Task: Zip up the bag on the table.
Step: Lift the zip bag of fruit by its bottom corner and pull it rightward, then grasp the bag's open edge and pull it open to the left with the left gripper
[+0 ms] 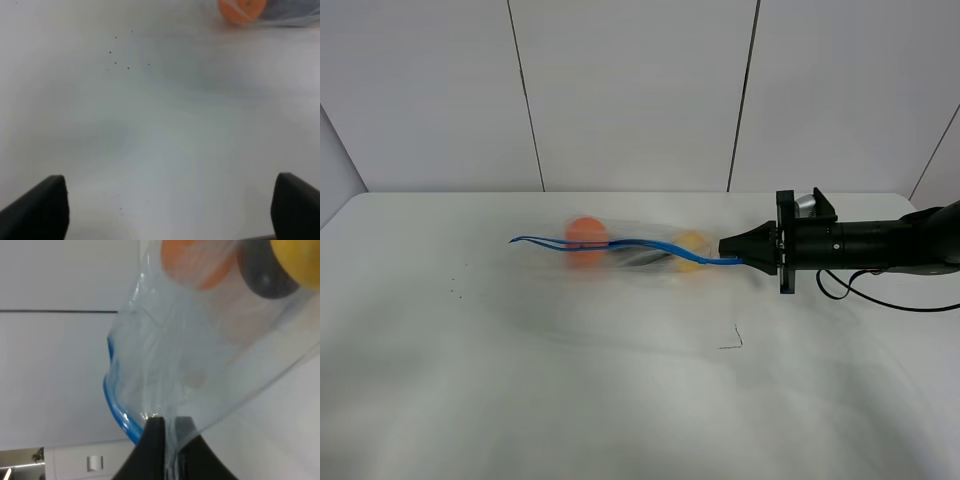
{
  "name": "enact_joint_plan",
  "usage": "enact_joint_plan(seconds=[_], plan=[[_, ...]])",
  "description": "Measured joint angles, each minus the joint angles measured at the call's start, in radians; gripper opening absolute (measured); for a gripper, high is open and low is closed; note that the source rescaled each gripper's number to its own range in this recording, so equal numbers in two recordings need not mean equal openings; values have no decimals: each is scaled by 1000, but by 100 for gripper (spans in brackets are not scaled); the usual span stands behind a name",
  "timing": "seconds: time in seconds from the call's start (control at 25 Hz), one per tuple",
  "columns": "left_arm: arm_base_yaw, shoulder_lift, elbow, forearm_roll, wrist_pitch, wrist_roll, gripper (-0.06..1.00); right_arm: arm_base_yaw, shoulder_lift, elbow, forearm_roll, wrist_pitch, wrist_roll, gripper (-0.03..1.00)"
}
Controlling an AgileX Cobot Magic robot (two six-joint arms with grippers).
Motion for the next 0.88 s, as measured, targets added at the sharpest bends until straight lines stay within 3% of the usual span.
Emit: enact_joint_plan(seconds=[0.28,0.88], plan=[[0,0,0,0,0,0,100,94,0,0,47,-1,1,0],[0,0,0,0,0,0,100,96,0,0,75,-1,22,0]])
